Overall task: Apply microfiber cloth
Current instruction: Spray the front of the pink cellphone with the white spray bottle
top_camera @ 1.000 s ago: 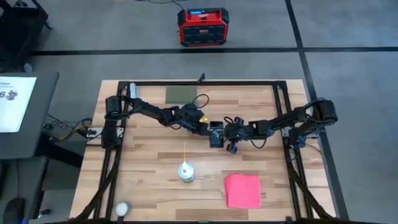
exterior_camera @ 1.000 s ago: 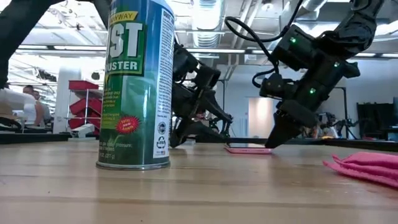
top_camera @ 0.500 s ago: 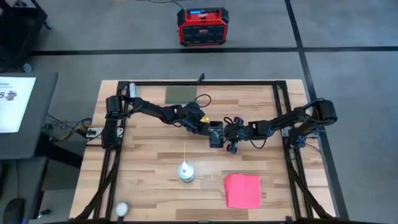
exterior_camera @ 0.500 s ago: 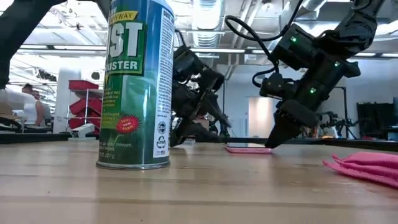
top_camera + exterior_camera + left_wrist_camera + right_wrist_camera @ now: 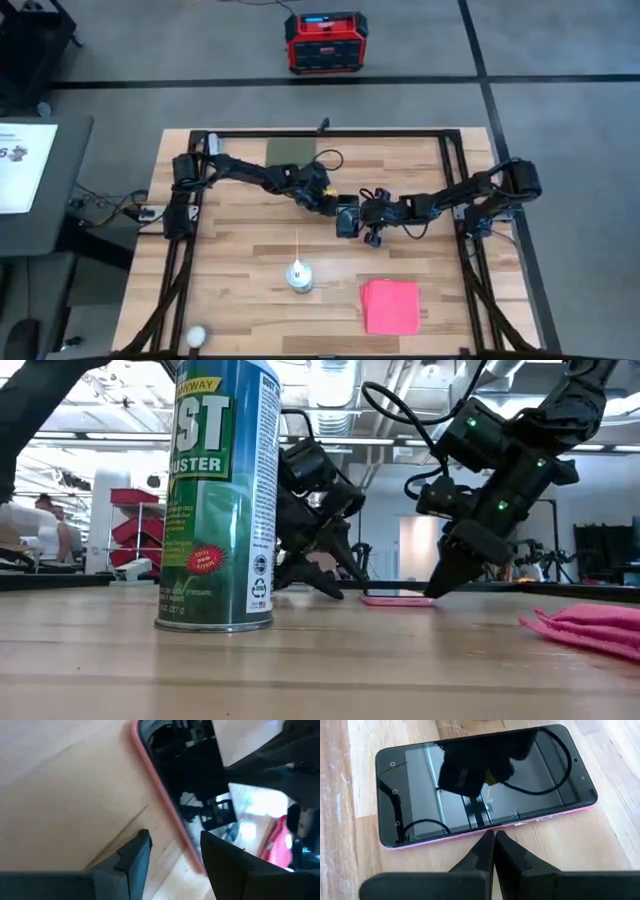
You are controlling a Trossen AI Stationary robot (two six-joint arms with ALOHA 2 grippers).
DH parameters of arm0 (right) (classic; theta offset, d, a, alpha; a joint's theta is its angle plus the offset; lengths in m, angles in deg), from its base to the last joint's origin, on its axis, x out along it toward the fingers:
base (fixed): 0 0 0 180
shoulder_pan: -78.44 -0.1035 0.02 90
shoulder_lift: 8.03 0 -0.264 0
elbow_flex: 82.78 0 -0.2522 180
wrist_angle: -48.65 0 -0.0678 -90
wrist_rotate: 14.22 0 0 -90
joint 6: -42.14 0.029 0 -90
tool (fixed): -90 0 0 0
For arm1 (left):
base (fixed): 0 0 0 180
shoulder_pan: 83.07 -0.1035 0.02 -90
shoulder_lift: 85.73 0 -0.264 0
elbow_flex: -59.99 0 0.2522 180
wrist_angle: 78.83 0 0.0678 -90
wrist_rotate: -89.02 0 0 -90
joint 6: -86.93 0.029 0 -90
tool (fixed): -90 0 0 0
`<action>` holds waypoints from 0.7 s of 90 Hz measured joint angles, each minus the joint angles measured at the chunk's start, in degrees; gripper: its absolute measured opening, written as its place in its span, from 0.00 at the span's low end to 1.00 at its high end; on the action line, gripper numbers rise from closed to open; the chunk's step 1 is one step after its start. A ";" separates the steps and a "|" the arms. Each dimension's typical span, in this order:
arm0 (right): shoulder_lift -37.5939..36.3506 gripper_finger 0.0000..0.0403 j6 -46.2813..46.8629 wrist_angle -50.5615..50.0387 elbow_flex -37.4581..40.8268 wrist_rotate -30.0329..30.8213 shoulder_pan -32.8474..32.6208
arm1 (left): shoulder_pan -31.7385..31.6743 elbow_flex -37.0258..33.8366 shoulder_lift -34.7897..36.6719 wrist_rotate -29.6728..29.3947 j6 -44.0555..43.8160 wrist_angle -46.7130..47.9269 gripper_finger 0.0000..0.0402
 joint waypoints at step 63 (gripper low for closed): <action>4.93 0.00 -0.67 6.45 -0.03 -3.59 3.16 | 1.10 0.11 -1.61 -0.95 0.30 -3.41 0.38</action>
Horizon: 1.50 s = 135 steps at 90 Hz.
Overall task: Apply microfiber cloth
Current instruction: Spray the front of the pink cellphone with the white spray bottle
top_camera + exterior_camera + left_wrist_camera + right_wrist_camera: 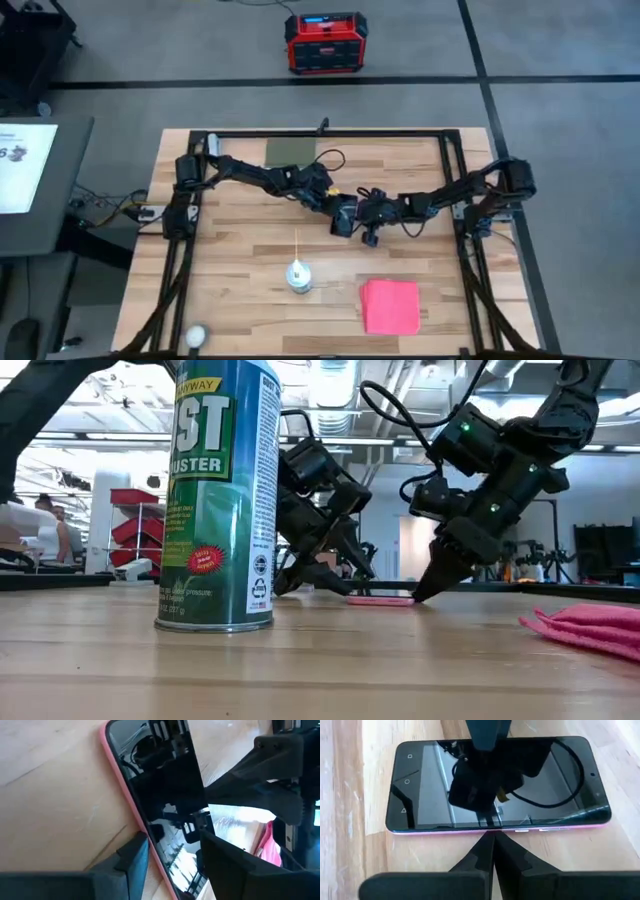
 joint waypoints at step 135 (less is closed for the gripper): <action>-16.33 0.00 -0.99 0.17 0.13 6.23 2.00 | 4.17 -0.20 7.23 -0.90 33.46 0.22 0.01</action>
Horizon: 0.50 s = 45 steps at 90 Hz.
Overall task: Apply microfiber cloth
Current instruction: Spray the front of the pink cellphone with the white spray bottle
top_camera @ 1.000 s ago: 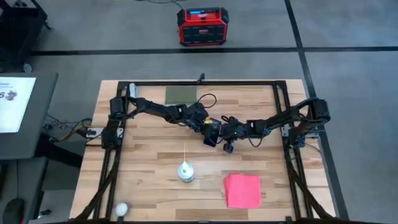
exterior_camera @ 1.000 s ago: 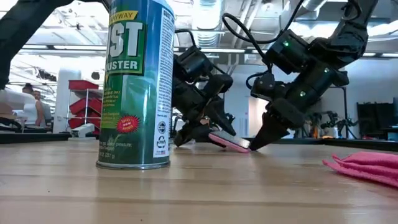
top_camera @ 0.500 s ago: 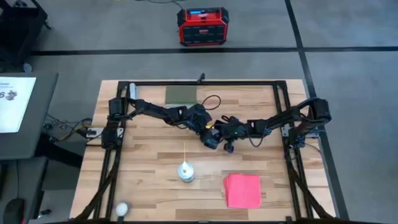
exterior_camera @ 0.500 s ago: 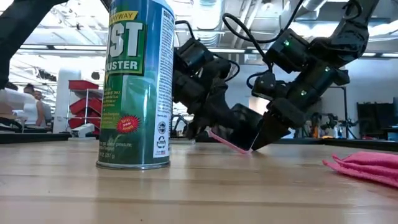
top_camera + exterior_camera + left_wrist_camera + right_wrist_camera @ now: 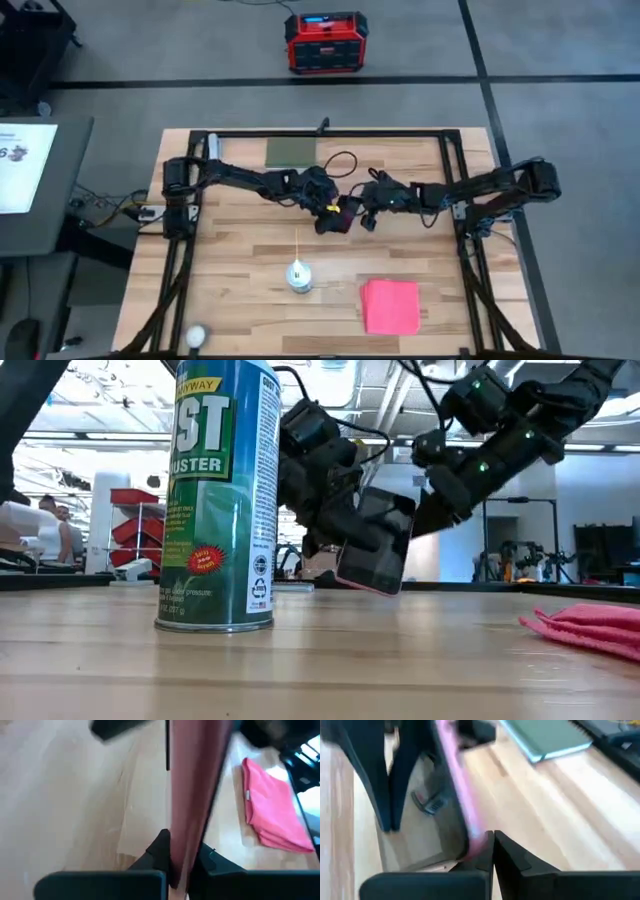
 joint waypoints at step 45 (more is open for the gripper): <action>-2.39 0.00 0.57 4.47 -0.32 -0.75 0.13 | -0.14 0.09 7.36 -9.64 8.28 3.38 0.01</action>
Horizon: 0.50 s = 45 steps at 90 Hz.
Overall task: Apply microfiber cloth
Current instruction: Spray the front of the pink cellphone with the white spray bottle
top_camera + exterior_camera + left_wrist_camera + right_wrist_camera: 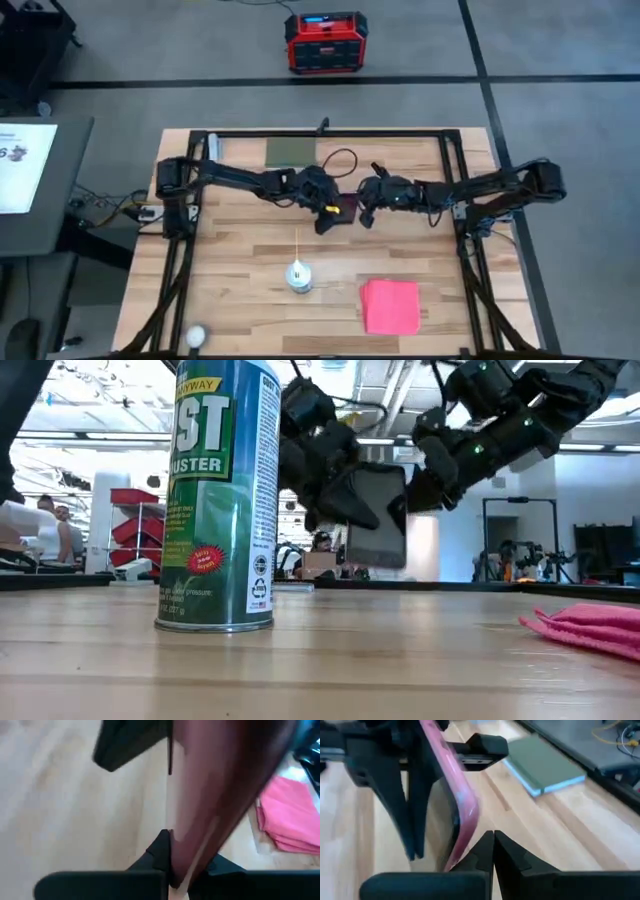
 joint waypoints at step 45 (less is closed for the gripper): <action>-7.20 0.00 -3.00 -3.90 0.01 -1.97 -1.02 | -1.29 0.07 26.11 -18.59 6.83 22.53 0.01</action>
